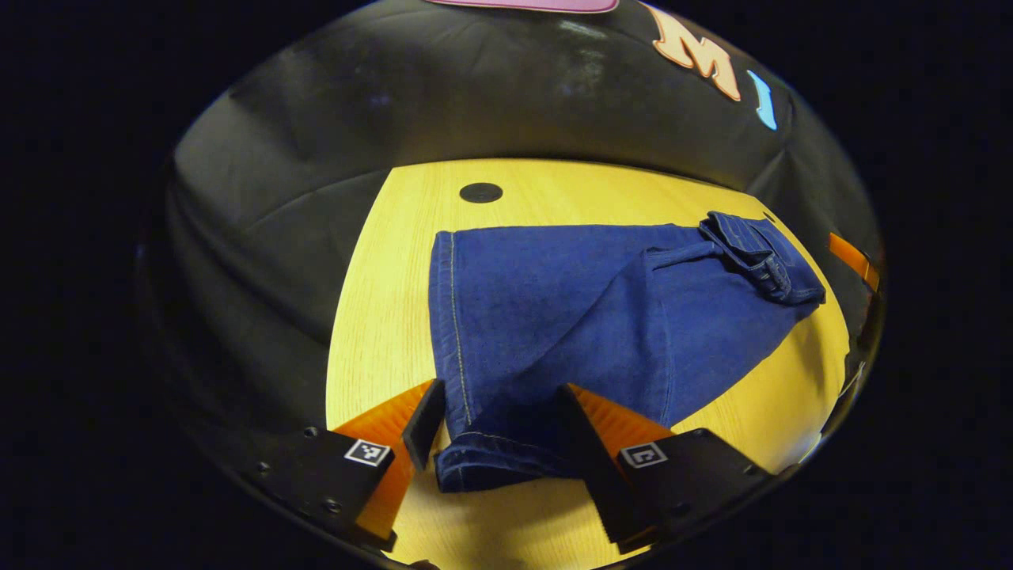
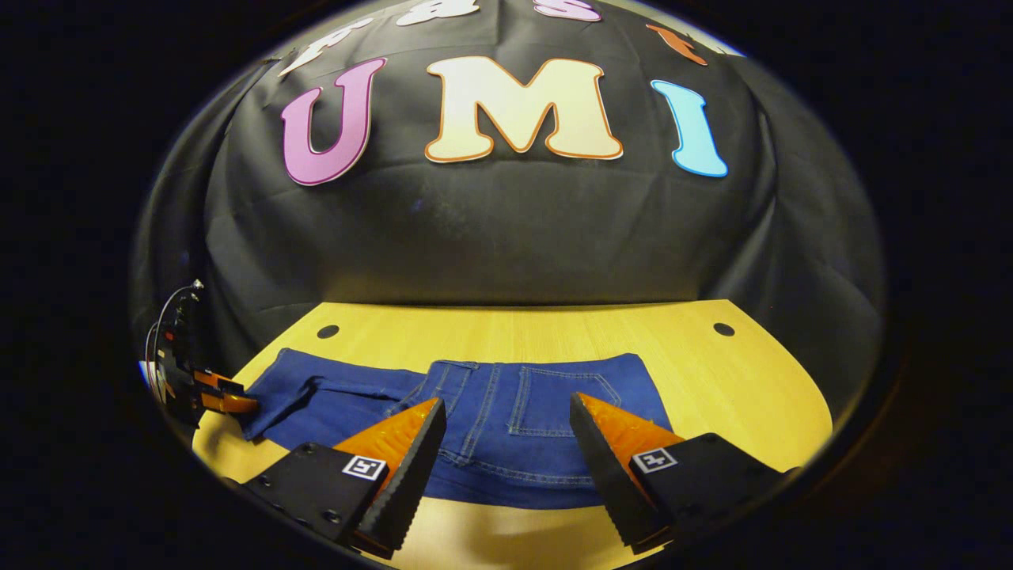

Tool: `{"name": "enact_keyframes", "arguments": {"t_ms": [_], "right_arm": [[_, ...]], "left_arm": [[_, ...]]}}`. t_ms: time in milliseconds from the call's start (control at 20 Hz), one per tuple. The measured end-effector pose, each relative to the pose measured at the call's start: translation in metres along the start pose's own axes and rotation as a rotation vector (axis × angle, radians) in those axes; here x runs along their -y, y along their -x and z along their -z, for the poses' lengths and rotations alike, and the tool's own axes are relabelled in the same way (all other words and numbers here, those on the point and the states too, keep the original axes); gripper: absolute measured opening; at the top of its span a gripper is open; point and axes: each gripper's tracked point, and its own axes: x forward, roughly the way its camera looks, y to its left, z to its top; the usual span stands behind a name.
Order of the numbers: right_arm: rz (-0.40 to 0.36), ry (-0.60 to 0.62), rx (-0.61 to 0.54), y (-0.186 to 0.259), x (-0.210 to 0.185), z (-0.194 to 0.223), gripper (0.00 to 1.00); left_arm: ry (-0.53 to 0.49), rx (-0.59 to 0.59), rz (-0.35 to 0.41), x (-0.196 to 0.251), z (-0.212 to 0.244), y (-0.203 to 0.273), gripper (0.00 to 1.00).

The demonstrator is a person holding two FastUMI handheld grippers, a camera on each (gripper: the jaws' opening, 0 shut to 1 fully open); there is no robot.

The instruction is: Grasp the waist and the cuffs of the jeans and fold them to make the two legs overlap; first hold the waist and fold one-third of the jeans toward the cuffs, then hold the cuffs and fold the remaining one-third in the same direction to finish folding.

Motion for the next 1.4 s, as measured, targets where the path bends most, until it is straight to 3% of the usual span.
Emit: {"name": "enact_keyframes", "arguments": {"t_ms": [200, 300, 350, 600, 900, 1200, 1400], "right_arm": [[0.004, -0.008, -0.011, 0.006, 0.011, 0.001, 0.97], [0.007, -0.013, -0.004, 0.011, 0.018, -0.003, 0.97], [0.008, -0.021, 0.006, 0.016, 0.022, -0.005, 0.97], [-0.015, -0.015, 0.031, 0.034, 0.053, -0.015, 0.97], [-0.037, -0.050, 0.047, 0.058, 0.098, -0.025, 0.97], [-0.073, -0.057, 0.051, 0.070, 0.133, -0.025, 0.97], [-0.061, -0.059, 0.065, 0.077, 0.168, -0.030, 0.94]], "left_arm": [[0.091, 0.053, 0.022, 0.021, -0.010, -0.004, 0.46], [0.156, 0.086, 0.006, 0.019, -0.012, 0.000, 0.09], [0.188, 0.085, -0.003, 0.017, -0.013, 0.001, 0.04], [0.310, 0.098, -0.029, 0.027, -0.030, 0.023, 0.00], [0.303, 0.192, 0.000, 0.087, -0.088, 0.066, 0.00], [0.324, 0.281, 0.062, 0.156, -0.148, 0.078, 0.00], [0.279, 0.311, 0.102, 0.205, -0.178, 0.072, 0.00]]}}
